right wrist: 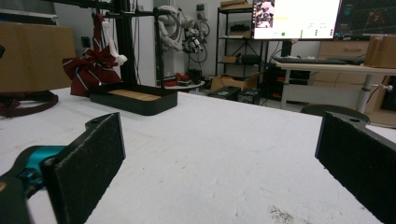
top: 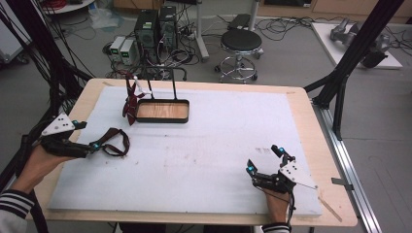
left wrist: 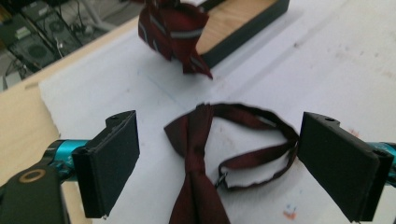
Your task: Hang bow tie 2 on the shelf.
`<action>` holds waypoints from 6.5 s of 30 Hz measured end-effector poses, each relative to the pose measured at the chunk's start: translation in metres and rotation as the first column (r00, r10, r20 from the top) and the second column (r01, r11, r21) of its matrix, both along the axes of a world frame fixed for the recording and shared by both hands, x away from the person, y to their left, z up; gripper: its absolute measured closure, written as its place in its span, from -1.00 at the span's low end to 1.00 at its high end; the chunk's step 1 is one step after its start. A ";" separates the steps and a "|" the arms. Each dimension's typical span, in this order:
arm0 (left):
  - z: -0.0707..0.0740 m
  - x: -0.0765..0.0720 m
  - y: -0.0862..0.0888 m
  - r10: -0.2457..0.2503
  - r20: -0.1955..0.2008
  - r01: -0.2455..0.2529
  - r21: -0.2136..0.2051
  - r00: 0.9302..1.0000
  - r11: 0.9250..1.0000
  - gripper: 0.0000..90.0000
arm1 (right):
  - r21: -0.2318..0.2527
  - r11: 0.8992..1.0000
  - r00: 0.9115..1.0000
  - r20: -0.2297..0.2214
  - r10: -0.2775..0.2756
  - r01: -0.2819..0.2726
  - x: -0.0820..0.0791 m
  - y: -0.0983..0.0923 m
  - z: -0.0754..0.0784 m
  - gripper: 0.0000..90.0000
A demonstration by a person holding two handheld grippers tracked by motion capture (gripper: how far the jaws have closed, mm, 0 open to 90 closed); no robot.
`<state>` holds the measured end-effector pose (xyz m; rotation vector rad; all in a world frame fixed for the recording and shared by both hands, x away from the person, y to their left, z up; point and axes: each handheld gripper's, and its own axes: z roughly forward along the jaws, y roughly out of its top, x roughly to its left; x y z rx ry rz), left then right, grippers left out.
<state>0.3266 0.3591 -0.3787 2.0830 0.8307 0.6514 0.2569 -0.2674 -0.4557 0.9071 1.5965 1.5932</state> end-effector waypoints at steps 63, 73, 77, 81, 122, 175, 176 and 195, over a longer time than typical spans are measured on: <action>-0.030 0.016 0.008 0.081 -0.254 -0.058 0.096 0.964 0.994 0.77 | 0.004 1.000 1.000 0.002 -0.005 0.005 0.000 0.000 0.000 -0.99; -0.013 0.010 -0.001 0.028 -0.203 -0.018 0.055 0.979 0.998 0.77 | 0.005 1.000 1.000 -0.001 -0.005 0.005 0.000 0.000 0.000 -0.99; -0.005 0.009 -0.006 0.012 -0.177 -0.010 0.014 0.984 1.000 0.77 | 0.005 1.000 1.000 0.001 -0.005 0.004 0.000 0.000 0.000 -0.99; 0.003 0.009 -0.013 -0.017 -0.145 0.015 -0.020 0.989 1.000 0.76 | 0.005 1.000 1.000 0.001 -0.005 0.005 0.000 0.000 0.000 -0.99; 0.056 0.031 -0.092 -0.048 0.080 0.069 -0.285 0.996 0.956 0.76 | 0.009 1.000 1.000 -0.002 -0.004 0.004 0.000 0.000 0.000 -0.99; 0.038 0.105 -0.143 0.209 0.119 -0.150 -0.377 0.971 0.914 0.76 | 0.010 1.000 1.000 0.003 -0.003 0.003 0.000 -0.001 0.000 -0.99; 0.037 0.105 -0.143 0.213 0.121 -0.155 -0.372 0.970 0.915 0.76 | 0.010 1.000 1.000 0.003 -0.003 0.003 0.000 -0.001 0.000 -0.99; 0.015 0.106 -0.147 0.266 0.102 -0.218 -0.339 0.958 0.915 0.76 | 0.009 1.000 1.000 0.004 -0.004 0.004 0.000 -0.001 0.000 -0.99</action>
